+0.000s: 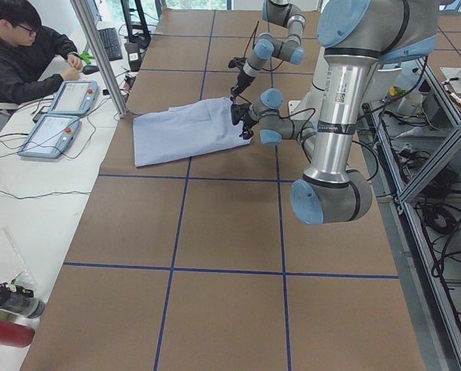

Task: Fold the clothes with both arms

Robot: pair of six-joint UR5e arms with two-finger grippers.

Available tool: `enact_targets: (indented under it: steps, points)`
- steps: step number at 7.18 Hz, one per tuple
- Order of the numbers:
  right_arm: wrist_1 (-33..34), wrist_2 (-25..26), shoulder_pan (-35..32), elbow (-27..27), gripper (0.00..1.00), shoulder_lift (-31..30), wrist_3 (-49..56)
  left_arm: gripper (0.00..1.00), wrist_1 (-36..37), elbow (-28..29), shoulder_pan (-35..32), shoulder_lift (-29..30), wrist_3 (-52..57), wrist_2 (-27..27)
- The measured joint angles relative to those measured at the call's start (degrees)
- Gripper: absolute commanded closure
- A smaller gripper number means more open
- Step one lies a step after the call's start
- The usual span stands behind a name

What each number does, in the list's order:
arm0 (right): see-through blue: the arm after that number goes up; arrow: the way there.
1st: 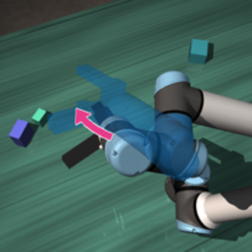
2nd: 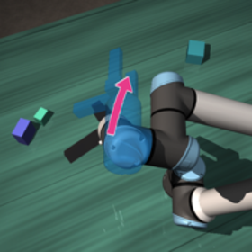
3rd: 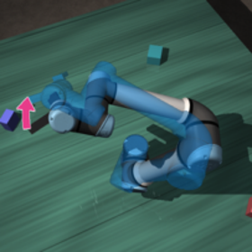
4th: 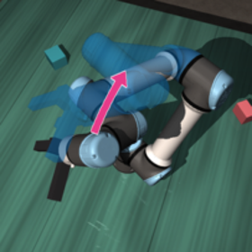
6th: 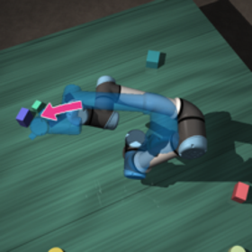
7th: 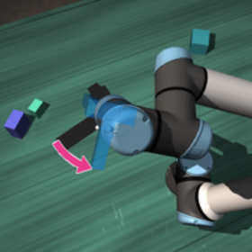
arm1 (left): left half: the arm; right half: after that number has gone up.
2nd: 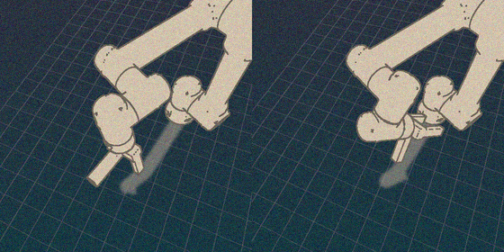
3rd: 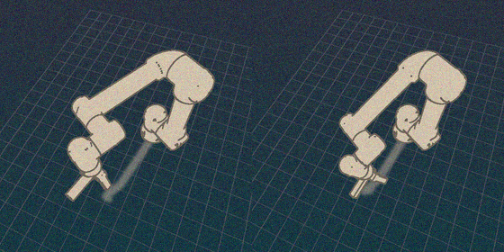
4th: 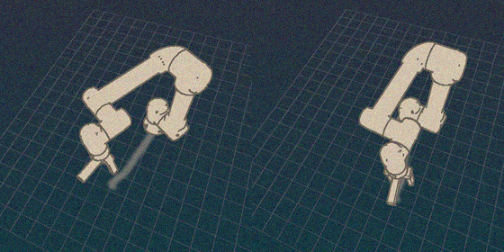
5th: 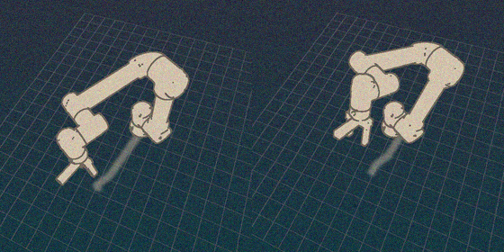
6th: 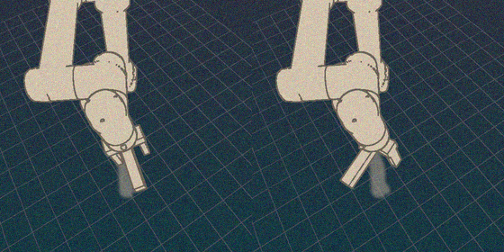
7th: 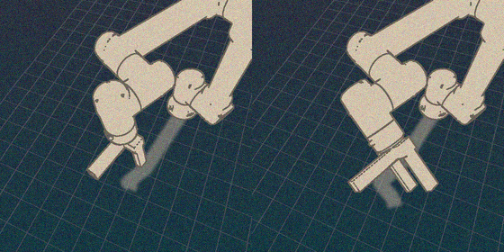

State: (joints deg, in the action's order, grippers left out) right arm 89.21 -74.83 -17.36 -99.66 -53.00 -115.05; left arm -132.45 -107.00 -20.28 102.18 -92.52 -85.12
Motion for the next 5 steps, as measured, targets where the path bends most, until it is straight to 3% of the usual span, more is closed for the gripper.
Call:
enact_targets:
  steps: [5]
  points:
    - [0.0,0.2,0.0,-0.1,1.00,0.0,0.0,0.07,0.0,4.4,2.9,1.9,-0.4,0.5]
